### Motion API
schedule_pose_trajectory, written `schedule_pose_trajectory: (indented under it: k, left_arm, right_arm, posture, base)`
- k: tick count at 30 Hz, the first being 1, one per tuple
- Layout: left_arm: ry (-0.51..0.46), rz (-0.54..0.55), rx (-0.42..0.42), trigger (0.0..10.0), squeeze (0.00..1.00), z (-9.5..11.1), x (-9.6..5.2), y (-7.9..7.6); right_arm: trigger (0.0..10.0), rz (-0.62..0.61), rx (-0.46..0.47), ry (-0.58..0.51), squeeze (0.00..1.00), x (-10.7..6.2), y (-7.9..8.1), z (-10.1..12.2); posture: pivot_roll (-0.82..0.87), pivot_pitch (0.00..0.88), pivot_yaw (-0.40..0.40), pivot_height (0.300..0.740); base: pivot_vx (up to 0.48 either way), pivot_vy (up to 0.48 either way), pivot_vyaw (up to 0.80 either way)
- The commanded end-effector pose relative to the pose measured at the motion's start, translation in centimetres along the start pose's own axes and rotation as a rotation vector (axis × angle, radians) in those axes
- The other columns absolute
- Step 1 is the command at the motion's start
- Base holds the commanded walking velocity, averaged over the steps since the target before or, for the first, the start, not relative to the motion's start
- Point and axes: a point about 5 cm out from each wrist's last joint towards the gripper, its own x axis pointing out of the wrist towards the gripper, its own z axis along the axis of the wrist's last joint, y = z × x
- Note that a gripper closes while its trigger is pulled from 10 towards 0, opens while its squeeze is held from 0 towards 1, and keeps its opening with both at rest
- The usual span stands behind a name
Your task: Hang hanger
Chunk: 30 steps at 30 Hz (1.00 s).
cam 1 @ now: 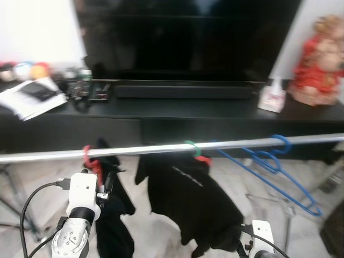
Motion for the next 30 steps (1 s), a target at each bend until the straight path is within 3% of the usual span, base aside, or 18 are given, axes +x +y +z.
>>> schedule_pose_trajectory:
  k: [1,26,30]
  left_arm:
    - [-0.002,-0.006,0.015,10.0,0.0,0.1,0.2,-0.1]
    - [-0.009,0.005,0.004,10.0,0.0,0.5,0.1,-0.2]
    - [0.061,0.06,-0.01,10.0,0.0,0.7,1.5,-0.2]
  right_arm:
    - [10.0,0.002,0.004,0.008,0.0,0.0,0.1,0.0]
    - [10.0,0.019,0.009,-0.002,0.0,0.0,0.2,0.1]
    - [10.0,0.027,0.007,0.0,0.0,0.0,0.2,0.2]
  posture:
    - [0.01,0.0,-0.03,0.74]
    - [0.01,0.0,-0.037,0.74]
    - [0.01,0.0,-0.043,0.74]
  base:
    - [0.0,-0.382,-0.67]
    - [0.0,-0.373,-0.03]
    - [0.0,0.0,0.0]
